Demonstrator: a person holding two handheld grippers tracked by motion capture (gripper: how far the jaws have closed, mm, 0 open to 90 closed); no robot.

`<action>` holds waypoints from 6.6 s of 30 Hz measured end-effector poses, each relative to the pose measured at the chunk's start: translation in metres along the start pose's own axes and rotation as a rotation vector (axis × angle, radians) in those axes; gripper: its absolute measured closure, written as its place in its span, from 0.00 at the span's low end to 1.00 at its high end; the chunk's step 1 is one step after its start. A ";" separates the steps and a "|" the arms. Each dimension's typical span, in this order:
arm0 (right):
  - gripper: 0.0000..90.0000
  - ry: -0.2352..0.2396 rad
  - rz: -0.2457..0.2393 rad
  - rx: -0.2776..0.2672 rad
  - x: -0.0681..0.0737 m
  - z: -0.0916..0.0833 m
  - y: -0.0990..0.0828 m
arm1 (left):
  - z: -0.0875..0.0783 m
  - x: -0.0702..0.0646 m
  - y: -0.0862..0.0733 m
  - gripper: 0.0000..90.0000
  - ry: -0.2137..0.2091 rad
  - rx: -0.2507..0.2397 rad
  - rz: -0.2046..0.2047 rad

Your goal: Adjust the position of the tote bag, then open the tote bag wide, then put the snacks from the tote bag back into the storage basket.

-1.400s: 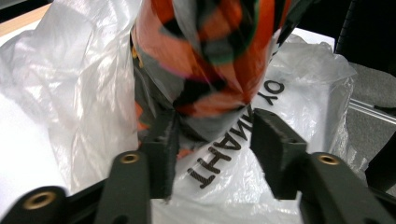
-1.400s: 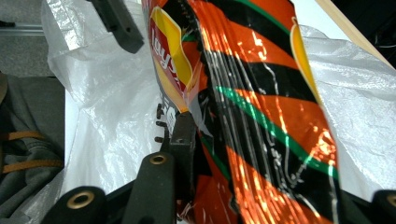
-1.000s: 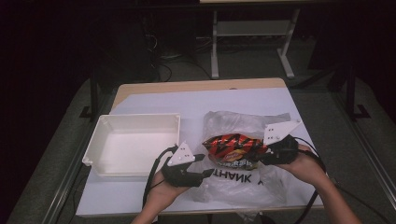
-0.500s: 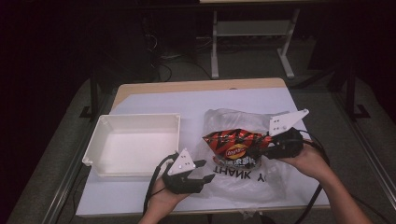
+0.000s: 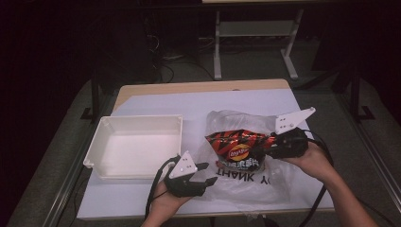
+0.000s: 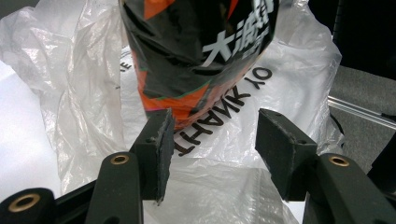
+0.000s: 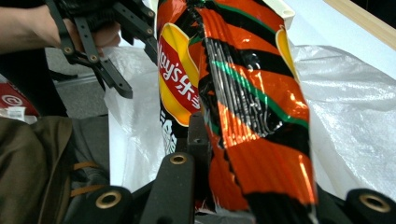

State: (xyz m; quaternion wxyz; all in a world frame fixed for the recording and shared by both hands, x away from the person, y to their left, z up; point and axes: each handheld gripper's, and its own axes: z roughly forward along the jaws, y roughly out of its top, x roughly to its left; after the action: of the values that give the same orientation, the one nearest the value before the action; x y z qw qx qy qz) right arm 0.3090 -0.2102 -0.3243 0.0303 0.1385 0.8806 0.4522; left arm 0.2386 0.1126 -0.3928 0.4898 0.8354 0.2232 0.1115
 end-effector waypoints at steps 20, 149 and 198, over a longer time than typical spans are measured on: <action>0.93 0.045 -0.012 -0.012 0.003 -0.005 0.000 | 0.001 -0.002 -0.003 0.54 -0.005 0.003 0.014; 0.96 0.193 -0.036 -0.110 -0.001 0.064 0.176 | 0.003 -0.007 -0.014 0.51 -0.013 0.006 0.055; 0.96 0.260 -0.017 -0.060 0.007 0.183 0.218 | 0.006 -0.012 -0.020 0.49 -0.043 0.033 0.062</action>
State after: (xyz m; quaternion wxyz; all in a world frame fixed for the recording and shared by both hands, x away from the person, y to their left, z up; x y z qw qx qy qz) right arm 0.3826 0.0565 -0.2562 -0.0758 0.0702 0.8643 0.4923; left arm 0.2258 0.1105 -0.4128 0.4770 0.8520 0.1887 0.1050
